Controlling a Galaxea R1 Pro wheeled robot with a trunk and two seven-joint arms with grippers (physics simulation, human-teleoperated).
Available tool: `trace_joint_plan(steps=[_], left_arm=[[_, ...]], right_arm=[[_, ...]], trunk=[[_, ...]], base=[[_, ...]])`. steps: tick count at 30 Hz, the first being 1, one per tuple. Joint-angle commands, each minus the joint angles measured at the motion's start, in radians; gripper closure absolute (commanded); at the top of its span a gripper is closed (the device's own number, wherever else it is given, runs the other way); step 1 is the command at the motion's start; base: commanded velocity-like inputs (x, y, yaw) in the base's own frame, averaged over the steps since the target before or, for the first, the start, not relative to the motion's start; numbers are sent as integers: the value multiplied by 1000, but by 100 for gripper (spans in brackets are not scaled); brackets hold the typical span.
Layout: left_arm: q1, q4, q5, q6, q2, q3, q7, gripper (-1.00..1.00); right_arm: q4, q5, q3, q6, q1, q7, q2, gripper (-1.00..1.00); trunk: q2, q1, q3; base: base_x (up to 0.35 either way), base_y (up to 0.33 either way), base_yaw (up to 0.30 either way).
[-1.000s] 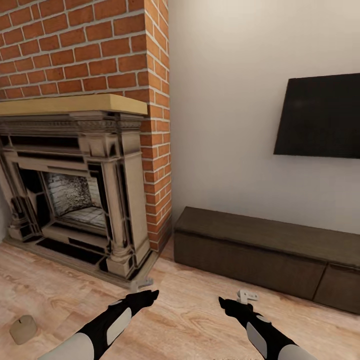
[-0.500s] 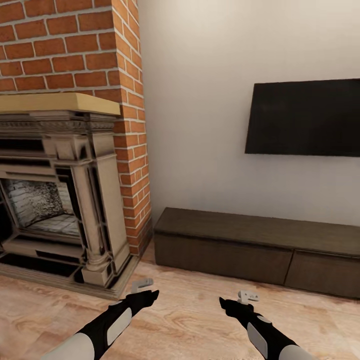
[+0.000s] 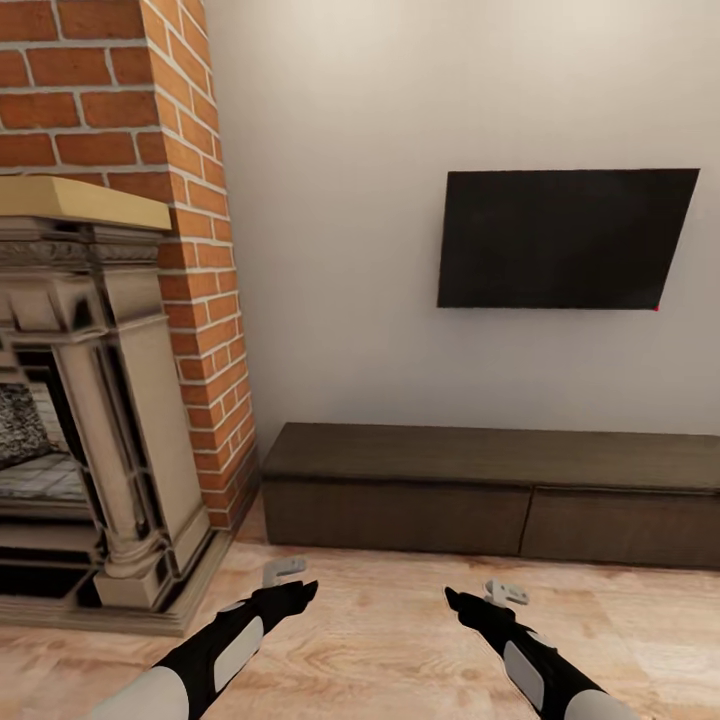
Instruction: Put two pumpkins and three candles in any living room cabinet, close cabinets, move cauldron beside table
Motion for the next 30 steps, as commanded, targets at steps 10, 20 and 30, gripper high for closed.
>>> trace_joint_plan(steps=[10, 20, 30], left_arm=[[-1, 3, 5, -38, 0, -2, 0, -100], [0, 1, 5, -45, 0, -2, 0, -100], [0, 3, 5, -45, 0, -2, 1, -100]], right_arm=[[-7, -11, 0, 6, -1, 7, -7, -100], [-10, -11, -3, 72, -2, 3, -7, -100], [-10, -10, -3, 88, -2, 1, -6, -100]], trunk=[[0, 0, -1], [0, 0, -16], [0, 0, -32]], base=[[44, -5, -262], [-5, 0, -36], [239, -2, -2]])
